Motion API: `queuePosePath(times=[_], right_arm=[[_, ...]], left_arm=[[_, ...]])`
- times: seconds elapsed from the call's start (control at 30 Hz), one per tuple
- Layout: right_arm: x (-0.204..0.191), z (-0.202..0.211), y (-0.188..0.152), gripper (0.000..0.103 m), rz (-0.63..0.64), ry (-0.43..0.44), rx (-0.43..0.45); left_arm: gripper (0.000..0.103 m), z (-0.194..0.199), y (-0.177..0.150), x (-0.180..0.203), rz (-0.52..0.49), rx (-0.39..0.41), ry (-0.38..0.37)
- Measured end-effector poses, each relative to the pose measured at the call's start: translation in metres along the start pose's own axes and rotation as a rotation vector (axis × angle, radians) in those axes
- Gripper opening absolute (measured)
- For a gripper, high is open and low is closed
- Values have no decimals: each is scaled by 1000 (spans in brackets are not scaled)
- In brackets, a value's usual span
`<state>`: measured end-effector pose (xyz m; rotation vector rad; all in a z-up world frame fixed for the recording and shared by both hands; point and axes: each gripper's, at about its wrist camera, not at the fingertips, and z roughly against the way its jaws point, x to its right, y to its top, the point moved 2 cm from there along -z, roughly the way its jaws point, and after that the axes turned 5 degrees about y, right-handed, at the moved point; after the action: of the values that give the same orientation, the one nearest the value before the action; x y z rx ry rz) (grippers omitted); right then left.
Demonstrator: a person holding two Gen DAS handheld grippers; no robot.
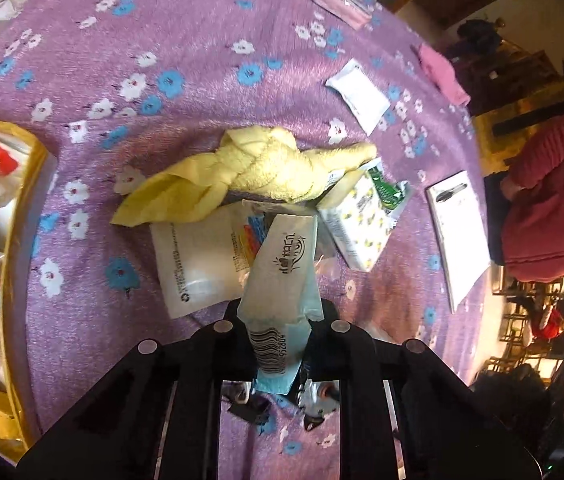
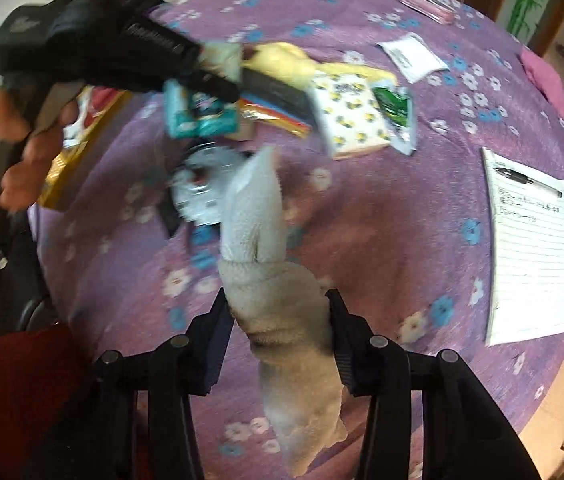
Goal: Organize soft objects
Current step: 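Grasp the white tissue pack with left tool while right tool grasps the white sock, then lift and carry the tissue pack and white sock over the foam tray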
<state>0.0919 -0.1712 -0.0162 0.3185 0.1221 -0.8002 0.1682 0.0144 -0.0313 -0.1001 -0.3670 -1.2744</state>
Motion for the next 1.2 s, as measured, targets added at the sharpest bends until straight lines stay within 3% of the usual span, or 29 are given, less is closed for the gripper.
queuePosePath(times=[0.3,0.67,1.2], right_arm=[[-38,-1,-5,45,63,80,14],[-87,-39,7,45,175,137,-55],[-142,-65,42,45,307,195,-82]], left_arm=[[12,26,-20,-17,-1,28,-28],[12,55,-53,-52,52,71,-63],[12,130,-105,-170,261,180,-25]])
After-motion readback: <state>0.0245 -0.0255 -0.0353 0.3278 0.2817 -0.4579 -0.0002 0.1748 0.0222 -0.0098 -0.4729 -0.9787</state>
